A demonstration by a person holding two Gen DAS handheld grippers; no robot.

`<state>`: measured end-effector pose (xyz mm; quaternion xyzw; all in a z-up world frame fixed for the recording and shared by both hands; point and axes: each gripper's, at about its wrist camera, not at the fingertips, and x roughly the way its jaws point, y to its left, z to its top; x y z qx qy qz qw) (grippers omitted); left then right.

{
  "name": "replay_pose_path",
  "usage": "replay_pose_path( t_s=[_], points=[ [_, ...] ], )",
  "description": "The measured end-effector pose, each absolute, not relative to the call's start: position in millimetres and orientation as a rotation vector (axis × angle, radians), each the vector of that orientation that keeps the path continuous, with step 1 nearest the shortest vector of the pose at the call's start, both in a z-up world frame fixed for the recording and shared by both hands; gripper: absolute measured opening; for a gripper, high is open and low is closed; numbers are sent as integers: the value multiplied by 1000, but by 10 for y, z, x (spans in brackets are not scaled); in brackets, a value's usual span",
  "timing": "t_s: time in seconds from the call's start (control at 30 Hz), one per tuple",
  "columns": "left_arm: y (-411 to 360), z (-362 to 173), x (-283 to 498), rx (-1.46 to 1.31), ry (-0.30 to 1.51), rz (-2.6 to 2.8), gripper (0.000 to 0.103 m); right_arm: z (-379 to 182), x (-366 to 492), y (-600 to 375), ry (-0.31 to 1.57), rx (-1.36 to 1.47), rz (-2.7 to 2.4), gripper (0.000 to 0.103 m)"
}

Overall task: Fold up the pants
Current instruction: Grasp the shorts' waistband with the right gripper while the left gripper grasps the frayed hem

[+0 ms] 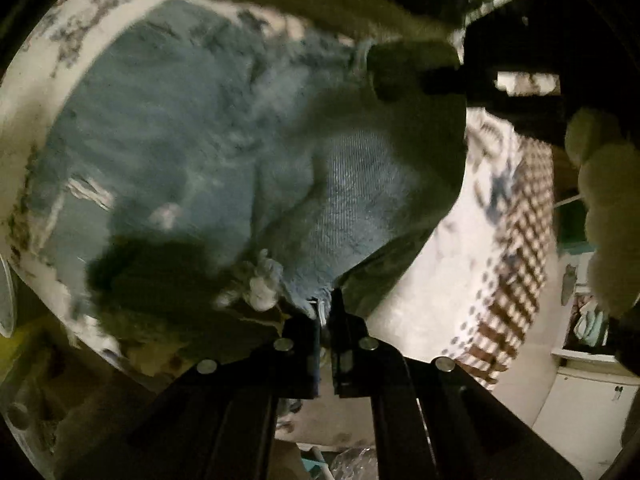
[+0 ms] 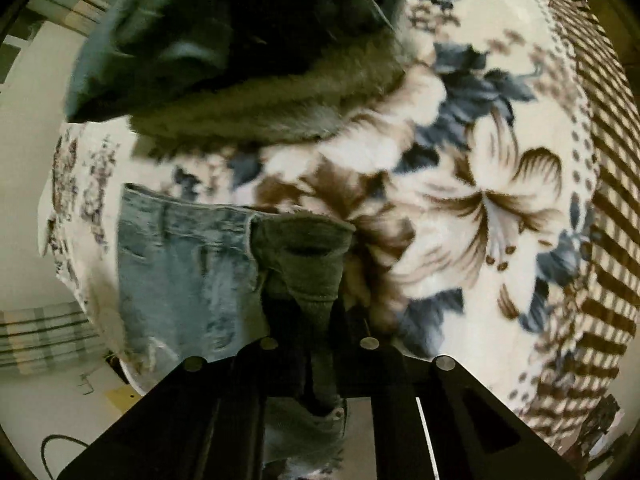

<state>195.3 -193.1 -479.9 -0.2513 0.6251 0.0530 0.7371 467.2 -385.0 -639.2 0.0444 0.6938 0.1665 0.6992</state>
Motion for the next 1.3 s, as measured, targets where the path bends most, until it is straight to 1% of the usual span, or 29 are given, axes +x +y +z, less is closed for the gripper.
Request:
replay_pose_path(
  t_s=[0.17,0.33,0.5,0.63,0.67,0.7,0.73,0.77,0.8,0.83,0.87,0.9,0.97,1.07,1.13,1.23,1.3],
  points=[
    [-1544,-4501,1874,-611,1306,134,2,-5967,4624,-3604,1527,97,377,9],
    [-784,-4353,1767,-680,1245,219,2,-5703,4588,-2924,1505,48,407,9],
    [-21,-4464,1695,-731,1199,326,2,-5765,4584,-1977,1496,-31,436,9],
    [501,-4717,1624,-784,1198,392,3,-5992,4557,-1276,1505,-112,451,9],
    [588,-4784,1614,-797,1206,405,7,-6069,4555,-1133,1512,-129,453,9],
    [710,-4862,1579,-814,1221,443,7,-6163,4555,-1024,1517,-151,455,11],
    [840,-4922,1526,-850,1219,482,6,-6275,4555,-856,1537,-165,463,22],
    [958,-4956,1452,-903,1196,489,15,-6377,4558,-801,1557,-154,477,28],
    [1023,-4967,1405,-923,1182,495,30,-6481,4563,-703,1597,-128,509,41],
    [1097,-4972,1370,-934,1171,507,41,-6551,4558,-666,1618,-106,535,51],
    [1194,-4967,1317,-952,1151,515,65,-6586,4545,-638,1631,-80,565,57],
    [1237,-4950,1273,-967,1132,520,72,-6570,4521,-618,1628,-69,583,64],
    [1323,-4941,1211,-990,1098,524,72,-6524,4487,-653,1618,-48,599,67],
    [1287,-5029,1295,-965,1102,507,73,-6435,4494,-839,1607,-28,559,68],
    [1195,-5160,1374,-930,1142,504,73,-6403,4546,-1015,1603,-8,528,68],
    [1055,-5468,1525,-863,1262,485,72,-6398,4647,-1162,1616,-26,476,68],
    [1004,-5632,1559,-855,1302,484,69,-6407,4693,-1162,1609,-53,482,68]
  ],
)
